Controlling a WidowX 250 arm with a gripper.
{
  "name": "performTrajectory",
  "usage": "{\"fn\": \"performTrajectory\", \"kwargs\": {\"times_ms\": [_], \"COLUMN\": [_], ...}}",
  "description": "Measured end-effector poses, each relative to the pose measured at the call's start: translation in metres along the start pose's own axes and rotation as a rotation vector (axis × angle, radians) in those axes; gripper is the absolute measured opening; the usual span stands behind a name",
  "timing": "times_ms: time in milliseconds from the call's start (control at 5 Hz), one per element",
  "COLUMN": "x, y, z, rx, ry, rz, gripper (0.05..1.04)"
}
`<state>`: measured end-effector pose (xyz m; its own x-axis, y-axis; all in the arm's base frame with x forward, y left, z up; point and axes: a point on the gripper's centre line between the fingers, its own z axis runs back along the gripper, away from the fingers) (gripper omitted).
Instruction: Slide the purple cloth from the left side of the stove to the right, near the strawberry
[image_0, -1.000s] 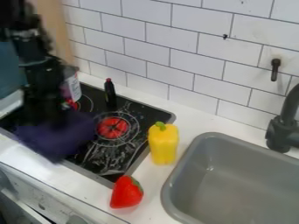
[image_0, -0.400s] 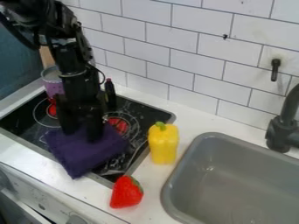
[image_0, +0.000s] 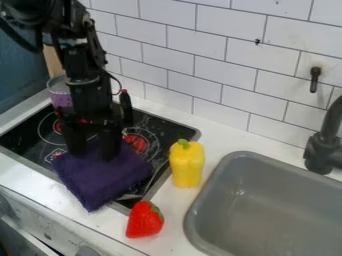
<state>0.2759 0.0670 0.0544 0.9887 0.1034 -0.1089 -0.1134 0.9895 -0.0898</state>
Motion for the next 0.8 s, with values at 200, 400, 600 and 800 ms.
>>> {"fn": "performTrajectory", "kwargs": {"times_ms": [200, 400, 600, 800], "x": [-0.003, -0.007, -0.015, -0.024], "y": [0.013, 0.026, 0.027, 0.034], "z": [0.022, 0.041, 0.062, 0.075], "rx": [0.047, 0.075, 0.109, 0.069], "ry": [-0.045, -0.068, -0.066, -0.061], "rz": [0.112, 0.132, -0.049, -0.203], "gripper": [1.000, 1.000, 1.000, 1.000]}}
